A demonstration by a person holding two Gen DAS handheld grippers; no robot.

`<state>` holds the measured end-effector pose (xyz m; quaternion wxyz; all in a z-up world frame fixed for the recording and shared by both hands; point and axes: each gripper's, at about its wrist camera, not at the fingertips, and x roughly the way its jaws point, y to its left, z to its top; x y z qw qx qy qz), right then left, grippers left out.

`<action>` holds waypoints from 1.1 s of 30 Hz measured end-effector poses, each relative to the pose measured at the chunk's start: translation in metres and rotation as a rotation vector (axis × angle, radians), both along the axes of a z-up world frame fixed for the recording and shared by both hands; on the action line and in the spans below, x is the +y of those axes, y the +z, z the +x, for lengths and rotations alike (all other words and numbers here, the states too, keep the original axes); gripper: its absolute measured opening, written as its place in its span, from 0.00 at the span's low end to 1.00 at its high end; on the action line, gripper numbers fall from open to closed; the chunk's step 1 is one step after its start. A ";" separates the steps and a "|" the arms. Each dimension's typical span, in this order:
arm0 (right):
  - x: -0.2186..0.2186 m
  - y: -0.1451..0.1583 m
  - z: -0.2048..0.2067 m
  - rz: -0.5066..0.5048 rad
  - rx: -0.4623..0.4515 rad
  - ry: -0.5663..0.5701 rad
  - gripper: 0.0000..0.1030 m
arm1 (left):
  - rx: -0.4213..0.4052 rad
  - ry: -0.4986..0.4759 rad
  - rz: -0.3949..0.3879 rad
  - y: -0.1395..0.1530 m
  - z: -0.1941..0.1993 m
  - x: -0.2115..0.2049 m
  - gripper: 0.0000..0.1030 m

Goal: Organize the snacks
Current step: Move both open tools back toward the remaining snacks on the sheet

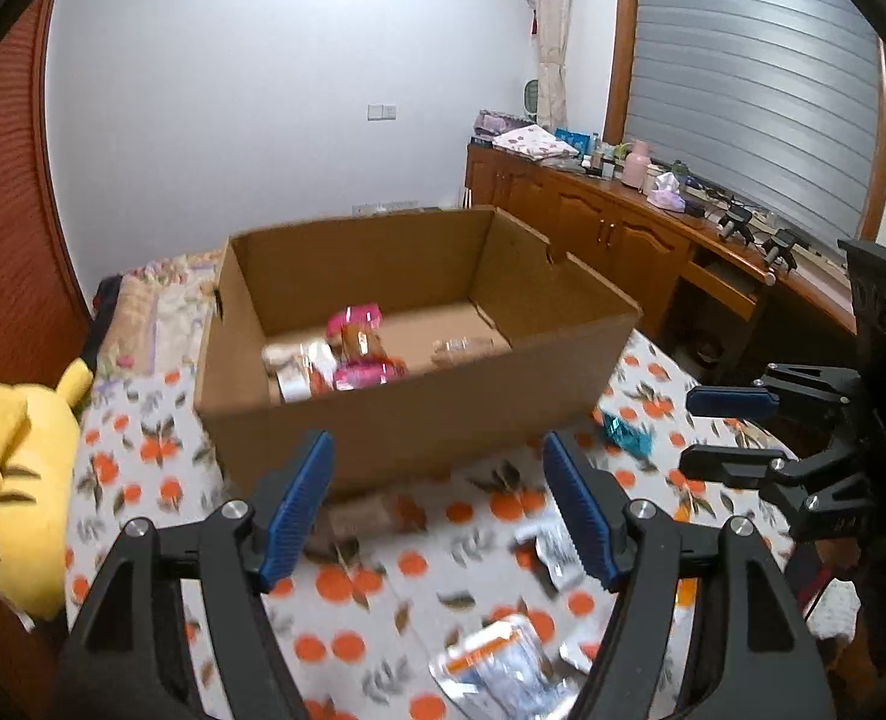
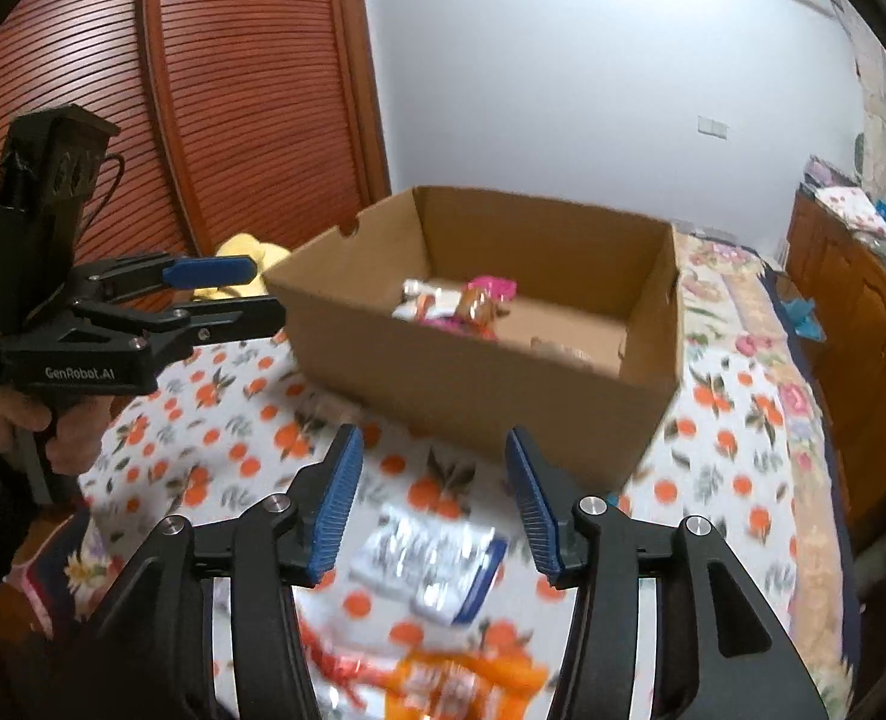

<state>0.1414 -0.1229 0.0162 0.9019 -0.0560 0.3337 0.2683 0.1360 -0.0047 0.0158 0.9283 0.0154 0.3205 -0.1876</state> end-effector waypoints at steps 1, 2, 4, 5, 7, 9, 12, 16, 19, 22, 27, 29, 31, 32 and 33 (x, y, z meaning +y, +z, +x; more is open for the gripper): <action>-0.001 -0.003 -0.005 0.003 0.006 -0.006 0.51 | 0.004 0.002 0.003 -0.004 -0.004 0.000 0.71; -0.003 -0.007 -0.010 0.004 0.015 -0.014 0.51 | 0.009 0.007 0.010 -0.009 -0.009 0.000 0.71; -0.007 -0.017 -0.020 -0.001 0.029 -0.023 0.52 | 0.019 0.018 0.030 -0.020 -0.018 -0.001 0.71; -0.009 -0.024 -0.024 -0.010 0.036 -0.031 0.52 | 0.026 0.021 0.037 -0.027 -0.023 -0.001 0.71; -0.012 -0.034 -0.032 -0.021 0.044 -0.043 0.52 | 0.046 0.030 0.049 -0.040 -0.030 -0.003 0.71; -0.013 -0.045 -0.037 -0.022 0.064 -0.045 0.53 | 0.067 0.029 0.045 -0.051 -0.037 -0.004 0.71; -0.012 -0.057 -0.044 -0.031 0.084 -0.045 0.53 | 0.094 0.029 0.040 -0.066 -0.047 -0.006 0.71; -0.012 -0.072 -0.054 -0.033 0.110 -0.031 0.53 | 0.140 0.029 0.016 -0.086 -0.055 -0.007 0.71; -0.011 -0.082 -0.058 -0.034 0.130 -0.017 0.53 | 0.171 0.018 0.002 -0.098 -0.058 -0.008 0.70; -0.010 -0.088 -0.059 -0.044 0.130 -0.007 0.53 | 0.187 0.025 0.008 -0.106 -0.059 -0.007 0.70; -0.005 -0.088 -0.060 -0.083 0.115 0.002 0.60 | 0.189 0.035 -0.005 -0.107 -0.060 -0.007 0.71; 0.001 -0.091 -0.063 -0.142 0.087 0.000 0.62 | 0.190 0.039 -0.012 -0.108 -0.059 -0.006 0.71; 0.001 -0.092 -0.064 -0.160 0.069 -0.004 0.65 | 0.189 0.038 -0.016 -0.108 -0.058 -0.006 0.71; -0.002 -0.093 -0.063 -0.150 0.074 -0.007 0.66 | 0.187 0.038 -0.016 -0.109 -0.058 -0.006 0.71; -0.004 -0.094 -0.063 -0.145 0.074 -0.015 0.68 | 0.187 0.043 -0.007 -0.110 -0.058 -0.007 0.71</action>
